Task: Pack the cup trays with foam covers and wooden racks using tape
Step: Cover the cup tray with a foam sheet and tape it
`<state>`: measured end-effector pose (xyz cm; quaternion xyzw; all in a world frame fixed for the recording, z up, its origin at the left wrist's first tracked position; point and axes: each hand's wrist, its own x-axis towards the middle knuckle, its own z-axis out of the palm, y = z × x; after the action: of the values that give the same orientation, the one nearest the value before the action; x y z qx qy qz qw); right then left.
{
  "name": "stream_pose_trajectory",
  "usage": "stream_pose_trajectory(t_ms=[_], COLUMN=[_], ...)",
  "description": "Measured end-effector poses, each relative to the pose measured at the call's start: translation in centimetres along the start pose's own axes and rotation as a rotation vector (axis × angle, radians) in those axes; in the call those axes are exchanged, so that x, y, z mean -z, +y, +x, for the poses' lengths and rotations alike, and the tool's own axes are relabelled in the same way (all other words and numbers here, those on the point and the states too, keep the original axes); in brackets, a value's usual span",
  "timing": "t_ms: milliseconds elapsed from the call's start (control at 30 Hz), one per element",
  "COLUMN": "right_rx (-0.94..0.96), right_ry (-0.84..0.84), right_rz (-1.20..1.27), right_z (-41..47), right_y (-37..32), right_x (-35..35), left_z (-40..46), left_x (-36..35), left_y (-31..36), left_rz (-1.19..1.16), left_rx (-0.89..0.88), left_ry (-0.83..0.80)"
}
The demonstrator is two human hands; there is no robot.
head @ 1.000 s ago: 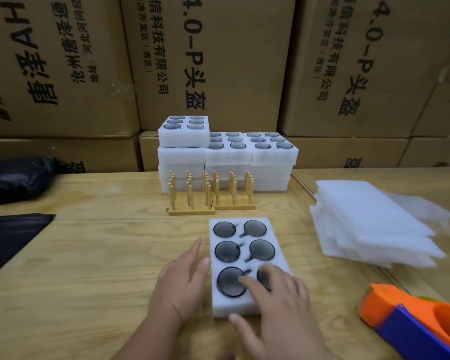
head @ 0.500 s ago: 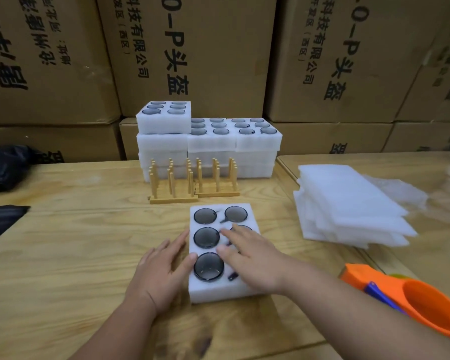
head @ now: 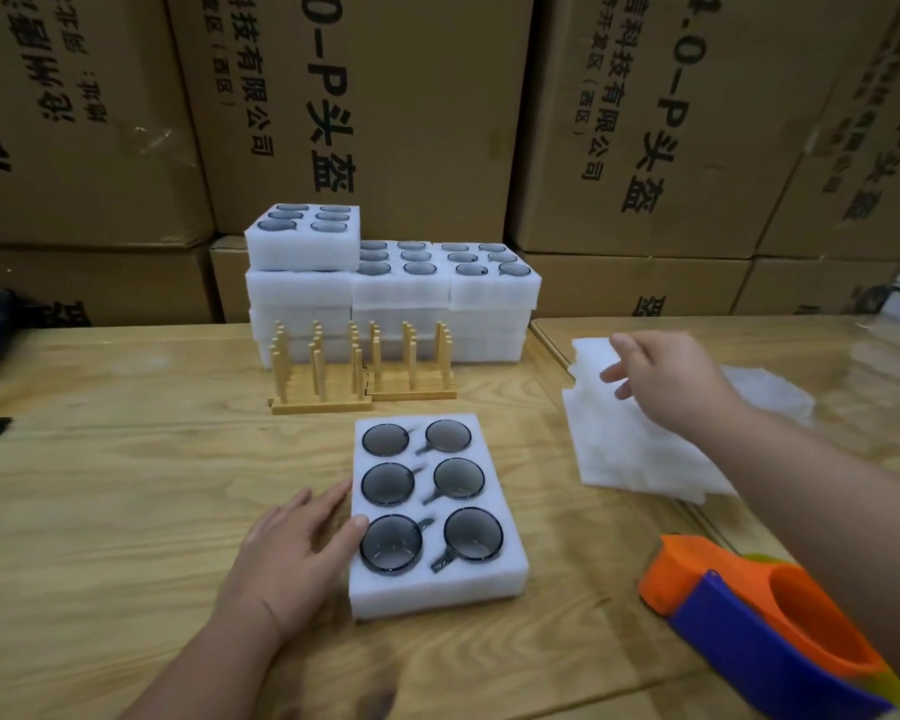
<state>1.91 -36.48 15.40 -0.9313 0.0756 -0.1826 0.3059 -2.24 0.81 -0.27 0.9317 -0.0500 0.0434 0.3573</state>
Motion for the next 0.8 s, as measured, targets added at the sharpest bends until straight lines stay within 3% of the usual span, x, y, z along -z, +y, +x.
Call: stream_pose_trajectory(t_ms=[67,200,400,567,633,700,800], right_rx=[0.015,0.156,0.469,0.471,0.501,0.502,0.384], right_ry=[-0.076,-0.429,-0.539,-0.701,-0.658,-0.512,-0.451], right_rz=[0.048,0.012,-0.345,-0.516,-0.482,-0.389,-0.324], right_z=[-1.7,-7.0,-12.1,-11.9,-10.5,-8.7,-5.9], right_y=[-1.1,-4.1,-8.3,-9.2,-9.5,-9.8,-9.8], right_x=[-2.0,-8.4,-15.0,-15.6,-15.5,-15.9,-16.9], left_z=[0.0,0.1,0.1,0.2,0.3,0.2,0.2], left_x=[-0.1,-0.1,-0.1,-0.1,-0.2,-0.3,-0.3], left_y=[-0.1,-0.6,-0.6,-0.6,-0.8,-0.9,-1.0], left_rz=[0.004,0.024,0.019,-0.005,0.011,0.01,-0.018], left_rx=[-0.007,-0.02,-0.044,-0.047,-0.059,-0.06,-0.054], left_ry=[0.001,-0.003,-0.032,-0.018,-0.023,-0.011,0.01])
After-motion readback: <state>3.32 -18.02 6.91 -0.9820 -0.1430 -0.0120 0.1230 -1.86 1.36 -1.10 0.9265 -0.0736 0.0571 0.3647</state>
